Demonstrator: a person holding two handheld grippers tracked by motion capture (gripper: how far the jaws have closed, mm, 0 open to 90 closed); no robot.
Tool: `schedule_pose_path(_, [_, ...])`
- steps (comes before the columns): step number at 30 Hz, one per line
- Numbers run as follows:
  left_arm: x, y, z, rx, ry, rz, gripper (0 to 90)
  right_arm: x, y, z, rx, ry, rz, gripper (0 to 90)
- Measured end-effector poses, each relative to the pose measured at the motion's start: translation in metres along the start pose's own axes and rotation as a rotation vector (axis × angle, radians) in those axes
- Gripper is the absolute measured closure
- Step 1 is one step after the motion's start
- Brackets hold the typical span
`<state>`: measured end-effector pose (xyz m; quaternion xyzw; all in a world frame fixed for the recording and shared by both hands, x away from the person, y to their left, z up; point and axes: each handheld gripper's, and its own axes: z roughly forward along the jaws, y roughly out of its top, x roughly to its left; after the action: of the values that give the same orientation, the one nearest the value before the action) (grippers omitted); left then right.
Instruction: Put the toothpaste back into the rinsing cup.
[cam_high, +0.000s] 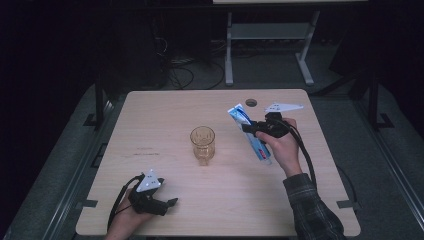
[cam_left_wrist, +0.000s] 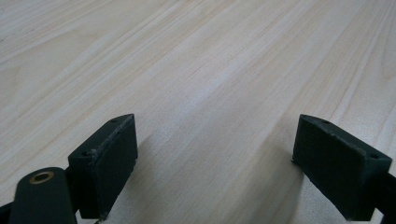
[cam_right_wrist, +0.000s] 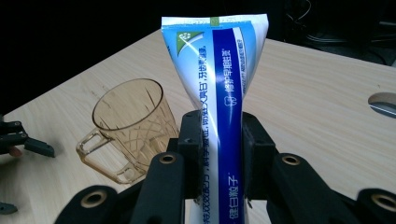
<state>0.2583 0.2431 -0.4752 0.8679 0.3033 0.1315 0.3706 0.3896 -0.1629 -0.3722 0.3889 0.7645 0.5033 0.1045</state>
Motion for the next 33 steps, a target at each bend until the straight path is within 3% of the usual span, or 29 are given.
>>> schedule_pose_path(33, [0.000, 0.000, 0.000, 0.001, -0.007, 0.009, 13.3, 0.021, 0.040, 0.020, -0.020, 0.050, -0.054, 73.2])
